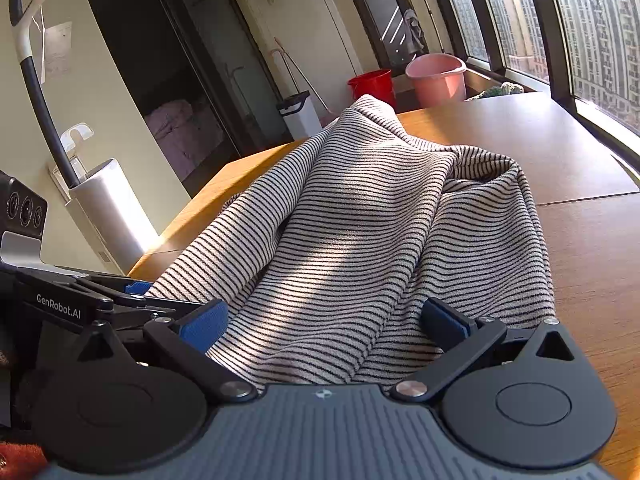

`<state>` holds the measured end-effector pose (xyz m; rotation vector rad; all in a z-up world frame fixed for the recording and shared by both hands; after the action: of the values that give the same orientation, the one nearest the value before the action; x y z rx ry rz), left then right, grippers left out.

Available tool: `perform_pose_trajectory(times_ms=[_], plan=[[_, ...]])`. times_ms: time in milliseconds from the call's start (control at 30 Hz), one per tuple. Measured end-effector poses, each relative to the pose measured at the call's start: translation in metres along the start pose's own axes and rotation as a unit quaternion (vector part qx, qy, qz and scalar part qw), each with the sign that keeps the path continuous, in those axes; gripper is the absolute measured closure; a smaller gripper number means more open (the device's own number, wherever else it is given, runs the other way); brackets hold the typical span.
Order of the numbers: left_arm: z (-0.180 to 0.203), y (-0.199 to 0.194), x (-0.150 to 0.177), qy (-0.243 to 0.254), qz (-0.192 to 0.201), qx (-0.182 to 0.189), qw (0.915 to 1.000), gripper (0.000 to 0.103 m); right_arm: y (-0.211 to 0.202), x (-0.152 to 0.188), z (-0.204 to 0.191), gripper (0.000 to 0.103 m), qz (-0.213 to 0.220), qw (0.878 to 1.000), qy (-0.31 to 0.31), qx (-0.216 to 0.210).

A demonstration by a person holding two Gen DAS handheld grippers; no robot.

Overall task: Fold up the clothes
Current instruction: 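Move both tools onto the striped shirt and reach under its fabric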

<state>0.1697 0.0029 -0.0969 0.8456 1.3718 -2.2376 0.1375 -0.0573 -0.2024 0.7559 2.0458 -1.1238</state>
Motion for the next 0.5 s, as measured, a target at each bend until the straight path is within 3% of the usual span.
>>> perform_pose_trajectory(times_ms=[133,200,267,333,433,500], plan=[[0.014,-0.011,-0.013,0.002,0.042,0.026,0.9988,0.000,-0.008,-0.025,0.009,0.001,0.043,0.999,0.008,0.019],[0.015,-0.009,-0.024,0.010,0.063,0.021,0.9977,0.000,-0.008,-0.042,0.015,0.012,0.064,0.997,-0.014,0.045],[0.013,0.000,-0.030,0.009,0.067,0.014,0.9976,0.000,0.003,-0.053,0.023,0.036,0.057,0.997,-0.012,0.052],[0.007,0.011,-0.029,0.000,0.056,0.009,0.9984,0.000,0.018,-0.054,0.032,0.049,0.035,0.998,0.004,0.056],[-0.002,0.023,-0.021,-0.009,0.045,0.013,0.9988,0.000,0.039,-0.043,0.046,0.049,0.001,0.997,0.014,0.078],[-0.004,0.024,-0.017,-0.003,0.046,0.017,0.9988,0.000,0.043,-0.037,0.047,0.047,0.011,0.997,0.005,0.074]])
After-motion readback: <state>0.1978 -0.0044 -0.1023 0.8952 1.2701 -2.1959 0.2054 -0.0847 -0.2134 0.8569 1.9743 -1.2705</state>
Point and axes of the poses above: each gripper's, at about its wrist camera, not at the fingertips, and y roughly the way its jaws point, z to its right, x to its underside, the point moved 9 cm from there along y, roughly the way its jaws point, and after that the axes turned 5 degrees about z, right-handed, at the moved point
